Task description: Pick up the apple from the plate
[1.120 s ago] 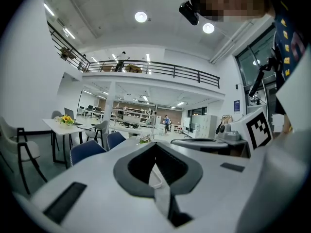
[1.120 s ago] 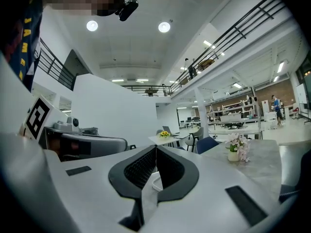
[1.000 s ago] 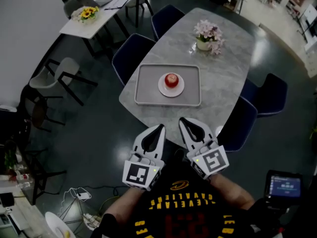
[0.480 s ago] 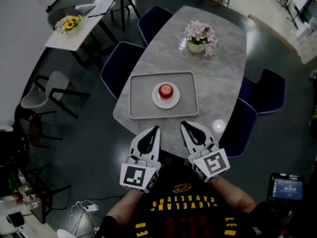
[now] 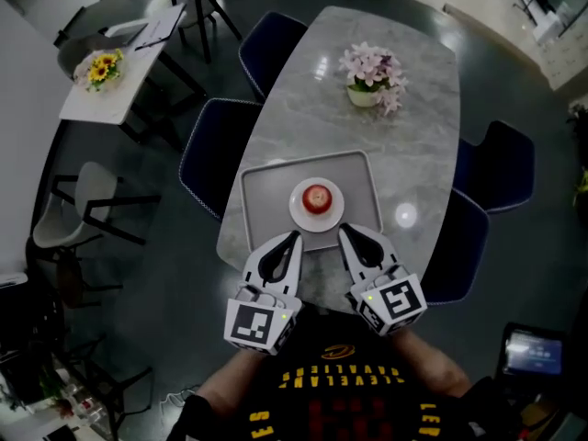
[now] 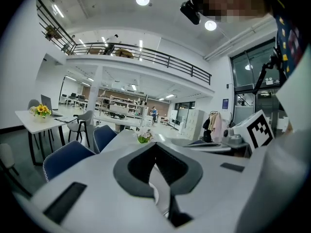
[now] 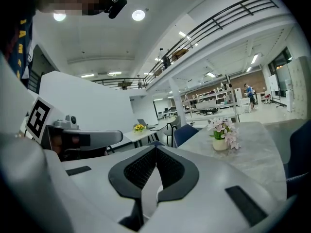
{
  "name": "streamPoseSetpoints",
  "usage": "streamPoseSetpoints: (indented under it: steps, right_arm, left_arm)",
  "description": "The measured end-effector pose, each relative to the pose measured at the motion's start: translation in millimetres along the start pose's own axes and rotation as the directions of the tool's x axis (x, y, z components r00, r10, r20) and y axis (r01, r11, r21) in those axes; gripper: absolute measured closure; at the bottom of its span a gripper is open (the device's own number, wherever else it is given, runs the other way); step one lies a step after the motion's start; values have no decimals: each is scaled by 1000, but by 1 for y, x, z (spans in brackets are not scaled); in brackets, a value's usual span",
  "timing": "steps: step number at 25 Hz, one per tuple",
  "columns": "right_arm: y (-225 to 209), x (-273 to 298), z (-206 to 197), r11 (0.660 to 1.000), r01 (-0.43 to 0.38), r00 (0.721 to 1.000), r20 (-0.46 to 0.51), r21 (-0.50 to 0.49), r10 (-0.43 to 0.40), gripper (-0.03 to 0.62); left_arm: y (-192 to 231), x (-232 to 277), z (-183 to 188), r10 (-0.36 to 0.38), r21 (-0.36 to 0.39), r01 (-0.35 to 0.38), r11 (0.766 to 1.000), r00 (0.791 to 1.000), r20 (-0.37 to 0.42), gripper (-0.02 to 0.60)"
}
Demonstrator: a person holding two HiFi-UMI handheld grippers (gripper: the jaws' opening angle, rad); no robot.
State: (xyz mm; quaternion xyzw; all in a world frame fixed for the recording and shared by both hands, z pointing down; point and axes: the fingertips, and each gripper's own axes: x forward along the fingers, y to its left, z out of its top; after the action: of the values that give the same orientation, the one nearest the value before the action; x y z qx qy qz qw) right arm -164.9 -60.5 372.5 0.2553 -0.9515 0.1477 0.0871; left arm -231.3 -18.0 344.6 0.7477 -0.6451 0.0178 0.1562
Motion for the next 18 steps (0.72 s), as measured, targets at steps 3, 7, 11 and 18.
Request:
streamPoseSetpoints:
  steps: [3,7,11,18]
  right_arm:
    - [-9,17,-6,999,31,999,-17,39,-30,586]
    - [-25,31,-22,994,65,997,-50,84,-61,586]
    - [-47,37,-36,983,120,992,-59,138,-113,586]
    - [-74,41,-71,956,235,965,-161,177,-208,586]
  left_arm:
    - [18,13,-6,-15,-1,15,1000,999,-33,580]
    - [40,32,-19,-29,6,29,1000,998,-54,580]
    - [51,52,-37,-60,-14,59,998,989,-137,580]
    - [79,82,-72,-76,-46,67,997,970,-231,580]
